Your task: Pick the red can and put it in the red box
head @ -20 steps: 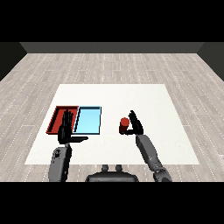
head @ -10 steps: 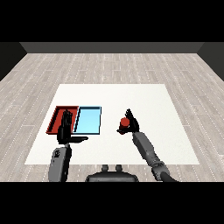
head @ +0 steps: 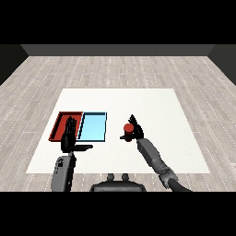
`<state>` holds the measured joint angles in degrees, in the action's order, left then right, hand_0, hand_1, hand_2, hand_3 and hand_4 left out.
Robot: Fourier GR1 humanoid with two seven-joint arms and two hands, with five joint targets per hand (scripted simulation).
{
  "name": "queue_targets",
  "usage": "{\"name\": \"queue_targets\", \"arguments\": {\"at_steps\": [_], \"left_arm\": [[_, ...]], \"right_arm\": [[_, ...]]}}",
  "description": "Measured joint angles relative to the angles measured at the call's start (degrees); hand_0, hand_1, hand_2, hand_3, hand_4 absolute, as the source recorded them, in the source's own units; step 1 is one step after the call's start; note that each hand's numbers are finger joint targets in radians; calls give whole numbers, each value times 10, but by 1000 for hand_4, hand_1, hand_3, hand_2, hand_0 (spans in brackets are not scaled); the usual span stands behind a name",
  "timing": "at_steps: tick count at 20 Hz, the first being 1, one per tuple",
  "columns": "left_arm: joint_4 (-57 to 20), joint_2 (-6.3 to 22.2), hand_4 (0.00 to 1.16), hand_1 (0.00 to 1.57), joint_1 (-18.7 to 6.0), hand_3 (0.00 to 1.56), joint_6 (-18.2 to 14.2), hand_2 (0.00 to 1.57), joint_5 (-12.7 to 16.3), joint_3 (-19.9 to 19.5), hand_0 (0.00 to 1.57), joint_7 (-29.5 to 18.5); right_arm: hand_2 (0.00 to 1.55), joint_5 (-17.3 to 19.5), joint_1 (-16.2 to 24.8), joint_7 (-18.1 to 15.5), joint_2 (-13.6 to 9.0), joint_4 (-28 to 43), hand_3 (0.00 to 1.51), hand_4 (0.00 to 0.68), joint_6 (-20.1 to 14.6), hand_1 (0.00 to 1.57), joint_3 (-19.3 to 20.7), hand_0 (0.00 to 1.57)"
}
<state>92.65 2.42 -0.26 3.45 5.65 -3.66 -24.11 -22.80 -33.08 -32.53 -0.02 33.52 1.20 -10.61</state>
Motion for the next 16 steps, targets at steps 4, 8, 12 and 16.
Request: {"name": "queue_targets", "arguments": {"at_steps": [4,8,12,16], "left_arm": [[-6,-4,0,0,-9,0,-8,0,-7,4,0,2],[7,-2,0,0,5,0,-6,0,-6,8,0,4],[-8,-4,0,0,-5,0,-6,0,-9,8,0,-5],[7,-3,0,0,-1,0,-10,0,-9,8,0,2]], "right_arm": [[670,-34,-27,-22,0,-56,430,0,-31,510,-27,510],[1460,-53,-35,-20,0,-65,1421,614,-95,1465,-46,1465],[1450,-49,-37,-26,0,-73,1400,595,-127,1467,-48,1467],[1444,-38,-44,-11,-1,-60,1389,598,-150,1476,-48,1476]]}}
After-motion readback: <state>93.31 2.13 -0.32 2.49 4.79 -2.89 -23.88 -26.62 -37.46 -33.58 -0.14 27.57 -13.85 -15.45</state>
